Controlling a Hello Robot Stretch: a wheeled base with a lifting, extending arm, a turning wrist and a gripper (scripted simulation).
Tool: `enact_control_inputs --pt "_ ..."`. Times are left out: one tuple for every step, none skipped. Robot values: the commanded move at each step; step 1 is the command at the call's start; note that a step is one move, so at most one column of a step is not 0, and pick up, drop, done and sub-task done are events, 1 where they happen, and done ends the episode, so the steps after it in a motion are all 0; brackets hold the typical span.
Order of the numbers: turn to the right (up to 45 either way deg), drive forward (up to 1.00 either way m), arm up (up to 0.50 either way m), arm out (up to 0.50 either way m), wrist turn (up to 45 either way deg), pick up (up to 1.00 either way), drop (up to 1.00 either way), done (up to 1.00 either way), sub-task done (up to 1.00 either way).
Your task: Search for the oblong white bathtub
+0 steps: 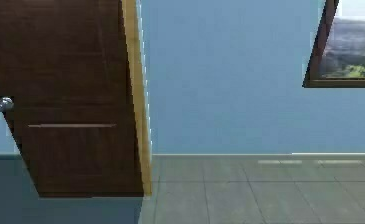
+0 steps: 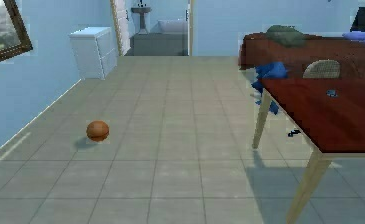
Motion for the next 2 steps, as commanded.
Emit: enact_control_inputs --pt "-33.0 0.0 0.0 0.0 0.0 0.0 0.0 0.0 0.0" --pt "0.0 0.1 0.0 0.0 0.0 0.0 0.0 0.0 0.0"
